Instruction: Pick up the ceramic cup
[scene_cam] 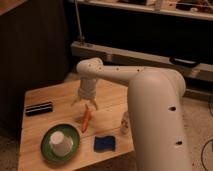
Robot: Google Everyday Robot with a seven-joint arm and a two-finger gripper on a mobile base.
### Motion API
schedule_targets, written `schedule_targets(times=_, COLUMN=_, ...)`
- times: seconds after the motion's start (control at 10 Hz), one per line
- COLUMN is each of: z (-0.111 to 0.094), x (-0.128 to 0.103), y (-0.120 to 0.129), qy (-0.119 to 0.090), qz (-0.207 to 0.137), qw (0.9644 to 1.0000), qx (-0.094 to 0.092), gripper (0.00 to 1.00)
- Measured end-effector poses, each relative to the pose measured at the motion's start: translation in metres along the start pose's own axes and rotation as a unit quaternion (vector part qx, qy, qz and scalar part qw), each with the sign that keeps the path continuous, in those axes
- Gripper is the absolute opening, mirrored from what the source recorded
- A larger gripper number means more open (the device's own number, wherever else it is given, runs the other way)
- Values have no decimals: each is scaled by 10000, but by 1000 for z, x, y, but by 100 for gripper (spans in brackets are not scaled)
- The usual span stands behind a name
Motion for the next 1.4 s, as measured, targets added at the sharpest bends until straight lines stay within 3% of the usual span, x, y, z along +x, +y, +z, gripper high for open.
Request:
schedule_targets(times=0.5, z=-3, x=-1, y=-2, qy=85, qz=-45, qw=10000, qx=-18, gripper=80)
schedule_targets(times=0.8, z=-31, x=-23, y=-29, qy=598, qz=-330, qw=9977, qx=19, gripper=80)
schedule_targets(times=1.0, z=-51, x=-56, y=-61, qy=823, qz=-684, qw=9943, qx=-18, gripper=80)
schedule_targets(times=1.2, z=-55, x=-77, y=-86, qy=859, qz=-994, qw=9913, qx=-57, gripper=80)
schedule_targets(times=1.4, z=-44, x=-94, y=-97, qy=697, qz=-1209, qw=9900, qx=-208, gripper=80)
